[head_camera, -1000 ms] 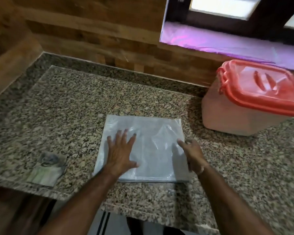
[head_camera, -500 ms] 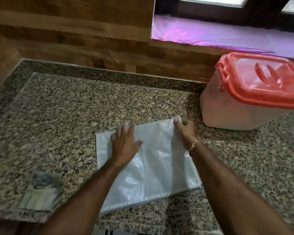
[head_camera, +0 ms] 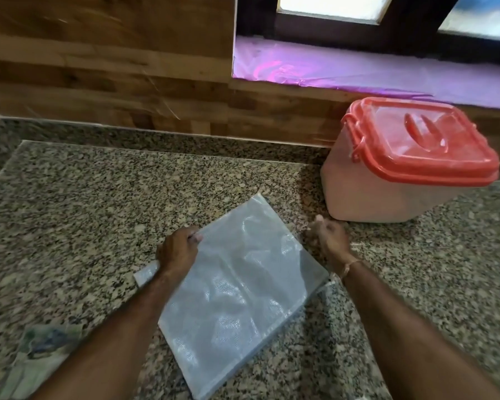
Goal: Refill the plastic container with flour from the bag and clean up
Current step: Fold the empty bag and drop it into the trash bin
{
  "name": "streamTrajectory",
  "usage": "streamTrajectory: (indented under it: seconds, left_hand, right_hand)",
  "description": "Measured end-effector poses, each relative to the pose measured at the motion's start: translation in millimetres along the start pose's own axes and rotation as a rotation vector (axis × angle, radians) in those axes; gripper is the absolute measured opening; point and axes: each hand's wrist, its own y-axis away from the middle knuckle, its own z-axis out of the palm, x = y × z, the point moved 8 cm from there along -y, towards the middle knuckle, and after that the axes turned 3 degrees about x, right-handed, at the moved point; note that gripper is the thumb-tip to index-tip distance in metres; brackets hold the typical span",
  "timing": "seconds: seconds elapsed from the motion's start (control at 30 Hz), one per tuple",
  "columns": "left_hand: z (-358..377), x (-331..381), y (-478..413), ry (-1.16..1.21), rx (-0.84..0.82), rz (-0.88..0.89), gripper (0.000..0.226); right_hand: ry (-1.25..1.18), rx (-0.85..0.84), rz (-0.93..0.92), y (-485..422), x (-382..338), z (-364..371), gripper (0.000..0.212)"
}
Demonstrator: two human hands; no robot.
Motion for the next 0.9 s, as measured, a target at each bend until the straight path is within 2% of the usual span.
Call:
streamTrajectory:
  seconds: [0.07, 0.1, 0.17, 0.27, 0.37, 0.47, 0.53, 0.6, 0.7, 0.77, 0.83, 0.9]
  left_hand:
    - [6.6, 0.9, 0.6, 0.018, -0.036, -0.015, 0.022]
    - [10.2, 3.6, 1.8, 0.020, -0.048, -0.018, 0.022]
    - [11.0, 8.2, 5.8, 0.016, -0.054, -0.040, 0.023]
    - [5.5, 0.3, 6.8, 0.009, -0.045, -0.089, 0.022]
    - [2.6, -10.8, 5.0, 0.020, -0.067, -0.137, 0.017]
    - [5.1, -10.7, 6.6, 0.047, -0.113, -0.155, 0.018]
    - [10.8, -10.5, 9.9, 0.063, -0.131, -0.168, 0.020]
    - [13.1, -11.8, 16.6, 0.091, -0.114, -0.188, 0.023]
    - [11.1, -13.1, 26.4, 0.132, -0.101, -0.183, 0.025]
    - [4.5, -8.2, 29.9, 0.146, -0.107, -0.152, 0.029]
    - [-0.1, -4.8, 29.6, 0.090, -0.102, -0.105, 0.023]
    - [-1.9, -10.2, 31.9, 0.070, -0.095, -0.116, 0.022]
  right_hand:
    - [0.109, -0.115, -0.052, 14.6, 10.1, 21.1, 0.047]
    - [0.195, -0.140, -0.081, 22.8, 12.1, 30.8, 0.040]
    - [0.323, -0.102, -0.093, 33.3, 16.7, 40.4, 0.026]
    - [0.304, 0.009, -0.046, 42.2, 26.3, 20.6, 0.032]
    - [0.117, 0.020, 0.071, 49.3, 48.7, -4.9, 0.030]
    - [-0.361, -0.027, 0.265, 64.6, 71.0, -6.4, 0.026]
    - [-0.558, -0.132, 0.347, 82.5, 74.7, 16.9, 0.031]
    - [-0.509, -0.190, 0.324, 100.4, 73.8, 40.2, 0.028]
    - [-0.236, -0.118, 0.255, 105.0, 81.9, 42.6, 0.025]
    - [-0.133, -0.135, 0.174, 100.8, 77.1, 33.8, 0.020]
    - [-0.159, -0.168, 0.075, 97.0, 64.8, 24.7, 0.021]
    - [-0.236, -0.247, 0.052, 98.9, 59.5, 23.3, 0.025]
